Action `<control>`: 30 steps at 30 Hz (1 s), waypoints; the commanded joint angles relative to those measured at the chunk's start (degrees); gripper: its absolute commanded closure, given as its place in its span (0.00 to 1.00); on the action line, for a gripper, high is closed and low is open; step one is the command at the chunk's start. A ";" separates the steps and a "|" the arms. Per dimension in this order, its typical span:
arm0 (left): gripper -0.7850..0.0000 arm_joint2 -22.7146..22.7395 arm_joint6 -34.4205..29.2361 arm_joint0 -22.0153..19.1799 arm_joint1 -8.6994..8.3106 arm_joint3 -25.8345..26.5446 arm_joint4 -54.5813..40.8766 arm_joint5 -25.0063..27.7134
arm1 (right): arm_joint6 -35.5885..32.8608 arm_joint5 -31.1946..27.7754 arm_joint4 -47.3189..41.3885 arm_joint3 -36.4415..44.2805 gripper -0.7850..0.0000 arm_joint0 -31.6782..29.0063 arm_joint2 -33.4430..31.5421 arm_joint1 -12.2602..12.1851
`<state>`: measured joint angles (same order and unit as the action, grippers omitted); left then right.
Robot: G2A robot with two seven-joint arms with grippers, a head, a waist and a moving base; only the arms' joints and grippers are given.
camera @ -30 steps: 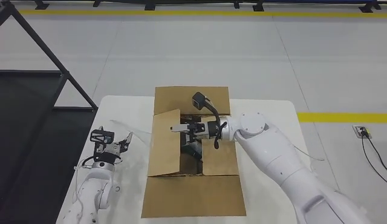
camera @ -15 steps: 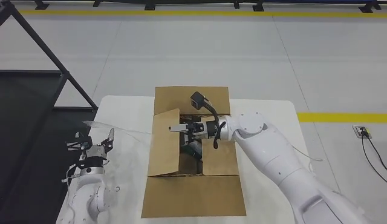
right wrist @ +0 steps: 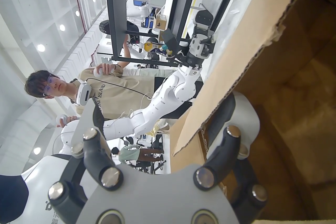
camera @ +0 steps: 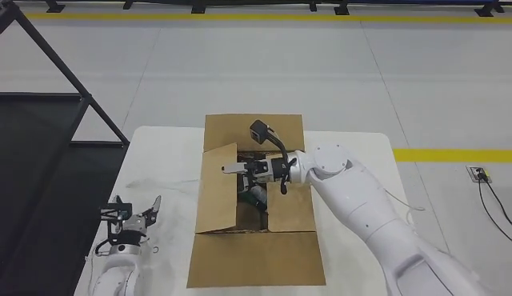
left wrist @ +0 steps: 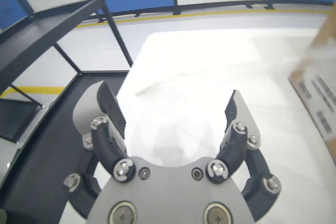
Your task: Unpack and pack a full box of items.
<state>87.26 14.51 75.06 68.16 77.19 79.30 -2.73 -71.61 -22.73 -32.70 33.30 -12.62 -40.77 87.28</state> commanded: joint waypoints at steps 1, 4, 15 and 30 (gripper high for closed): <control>0.00 -0.52 -0.56 0.26 -0.26 0.59 3.73 2.70 | -0.21 -0.11 0.11 -0.18 0.00 0.02 -0.11 0.16; 0.00 -1.43 -1.18 -0.44 -0.18 1.47 5.62 2.56 | -0.46 -0.29 0.35 -0.44 0.00 -0.03 -0.29 0.36; 0.00 -5.52 -5.31 -10.78 1.45 -4.01 5.45 -5.51 | -0.93 -0.99 1.29 -0.51 0.00 -0.89 -1.29 0.68; 0.00 5.75 -4.36 -3.80 1.01 -2.02 -5.36 -9.60 | -2.00 -0.23 2.70 -0.39 0.00 -0.85 -2.38 1.14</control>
<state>92.09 10.18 70.45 69.21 74.85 74.50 -11.95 -73.46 -23.05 -30.00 33.00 -13.54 -43.09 88.37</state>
